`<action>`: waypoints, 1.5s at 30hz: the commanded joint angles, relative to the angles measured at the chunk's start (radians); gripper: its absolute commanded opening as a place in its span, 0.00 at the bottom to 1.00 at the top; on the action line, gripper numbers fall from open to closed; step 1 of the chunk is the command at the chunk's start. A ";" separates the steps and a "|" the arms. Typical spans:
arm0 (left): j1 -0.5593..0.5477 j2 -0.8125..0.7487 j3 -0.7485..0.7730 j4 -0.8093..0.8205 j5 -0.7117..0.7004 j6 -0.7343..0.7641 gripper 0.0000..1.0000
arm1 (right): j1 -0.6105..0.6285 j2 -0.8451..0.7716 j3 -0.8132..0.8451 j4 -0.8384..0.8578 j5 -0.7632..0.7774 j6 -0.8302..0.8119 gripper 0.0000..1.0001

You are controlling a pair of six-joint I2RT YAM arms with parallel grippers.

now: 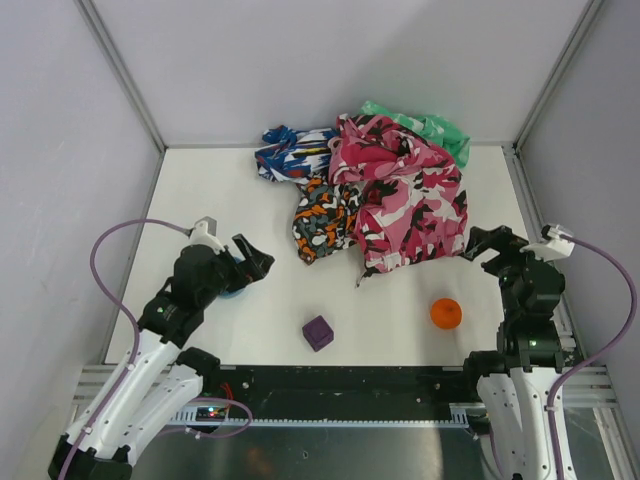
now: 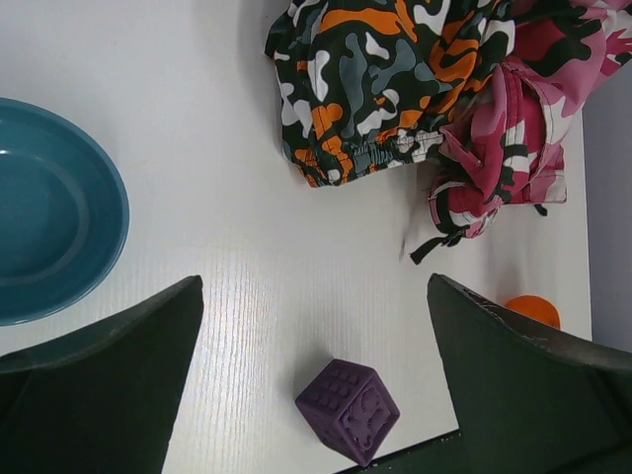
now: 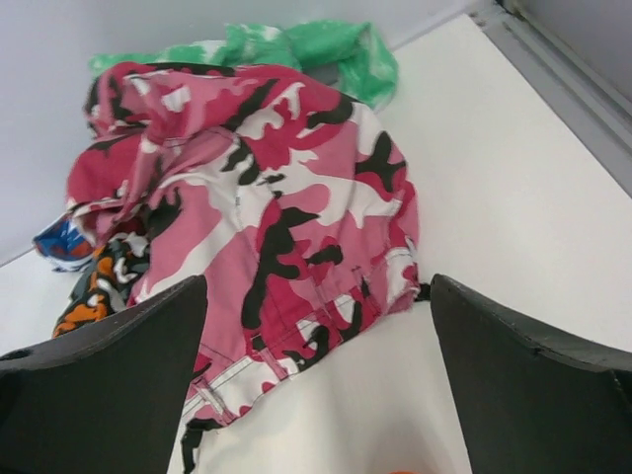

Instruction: Pick out a specific cloth from the pile

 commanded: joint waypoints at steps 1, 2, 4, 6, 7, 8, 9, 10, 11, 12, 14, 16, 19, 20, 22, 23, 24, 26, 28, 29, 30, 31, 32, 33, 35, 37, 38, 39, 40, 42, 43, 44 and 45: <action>0.002 -0.002 0.041 0.015 -0.026 0.027 1.00 | -0.003 -0.018 0.000 0.128 -0.187 -0.097 0.99; 0.003 0.003 0.041 0.015 -0.024 0.027 1.00 | -0.003 -0.010 0.001 0.165 -0.268 -0.126 0.99; 0.003 0.012 0.042 0.015 -0.022 0.027 1.00 | 0.007 0.022 0.002 0.234 -0.377 -0.188 0.99; 0.003 0.024 0.041 0.016 -0.020 0.027 1.00 | 0.057 0.082 0.014 0.292 -0.437 -0.303 0.99; 0.003 0.030 0.040 0.016 -0.019 0.028 1.00 | 0.105 0.130 0.023 0.302 -0.448 -0.389 0.99; 0.003 0.036 0.039 0.017 -0.019 0.030 1.00 | 0.175 0.174 0.041 0.297 -0.448 -0.458 0.99; 0.003 0.041 0.039 0.016 -0.018 0.031 1.00 | 0.241 0.235 0.056 0.292 -0.440 -0.567 0.99; 0.002 0.046 0.038 0.017 -0.018 0.032 1.00 | 0.329 0.284 0.075 0.269 -0.417 -0.663 0.99; 0.002 0.049 0.037 0.017 -0.017 0.033 1.00 | 0.407 0.354 0.096 0.244 -0.376 -0.809 0.99; 0.002 0.052 0.035 0.017 -0.017 0.034 1.00 | 0.495 0.411 0.113 0.215 -0.337 -0.928 0.99; 0.002 0.058 0.030 0.016 -0.013 0.033 1.00 | 0.632 0.555 0.167 0.130 -0.238 -1.173 0.99; 0.002 0.060 0.024 0.017 -0.013 0.032 1.00 | 0.704 0.712 0.255 0.011 -0.165 -1.324 0.99; 0.003 0.063 0.019 0.017 -0.009 0.033 1.00 | 0.724 0.908 0.380 -0.100 -0.106 -1.426 0.99; 0.002 0.065 0.019 0.018 -0.008 0.035 1.00 | 0.723 0.955 0.403 -0.106 -0.088 -1.461 0.99; 0.002 0.069 0.020 0.018 -0.009 0.038 1.00 | 0.725 1.043 0.440 -0.071 -0.028 -1.511 0.99; 0.003 0.070 0.020 0.018 -0.013 0.039 1.00 | 0.727 1.084 0.454 -0.047 0.004 -1.533 0.99; 0.003 0.070 0.020 0.019 -0.016 0.040 1.00 | 0.728 1.126 0.468 -0.026 0.031 -1.563 0.99; 0.003 0.071 0.020 0.018 -0.021 0.041 1.00 | 0.722 1.195 0.487 0.054 0.089 -1.611 0.99; 0.003 0.072 0.020 0.019 -0.027 0.041 1.00 | 0.703 1.255 0.512 0.114 0.107 -1.651 0.99; 0.003 0.073 0.020 0.020 -0.030 0.041 1.00 | 0.689 1.283 0.525 0.135 0.108 -1.662 0.99; 0.003 0.077 0.020 0.020 -0.033 0.041 1.00 | 0.677 1.317 0.541 0.166 0.105 -1.671 0.99; 0.003 0.080 0.020 0.021 -0.037 0.041 1.00 | 0.661 1.344 0.553 0.194 0.104 -1.679 0.99; 0.003 0.083 0.020 0.022 -0.042 0.041 1.00 | 0.648 1.377 0.563 0.252 0.103 -1.684 0.99; 0.003 0.087 0.021 0.022 -0.045 0.041 1.00 | 0.634 1.403 0.570 0.306 0.105 -1.691 0.99; 0.003 0.098 0.024 0.024 -0.051 0.043 1.00 | 0.617 1.459 0.590 0.427 0.127 -1.691 0.82; 0.003 0.108 0.030 0.025 -0.056 0.044 1.00 | 0.607 1.491 0.619 0.517 0.149 -1.663 0.49; 0.003 0.113 0.033 0.026 -0.058 0.045 1.00 | 0.604 1.493 0.642 0.533 0.141 -1.644 0.30; 0.003 0.117 0.036 0.027 -0.062 0.046 1.00 | 0.599 1.490 0.662 0.539 0.131 -1.606 0.15; 0.003 0.123 0.041 0.028 -0.063 0.047 1.00 | 0.594 1.476 0.683 0.544 0.107 -1.575 0.08; 0.003 0.135 0.049 0.035 -0.065 0.051 1.00 | 0.585 1.426 0.707 0.552 0.053 -1.521 0.02; 0.003 0.142 0.053 0.041 -0.064 0.054 1.00 | 0.582 1.398 0.714 0.556 0.029 -1.496 0.01; 0.003 0.151 0.057 0.049 -0.061 0.057 1.00 | 0.577 1.375 0.722 0.571 0.004 -1.475 0.00; 0.003 0.162 0.062 0.059 -0.055 0.061 1.00 | 0.574 1.351 0.733 0.588 -0.012 -1.448 0.00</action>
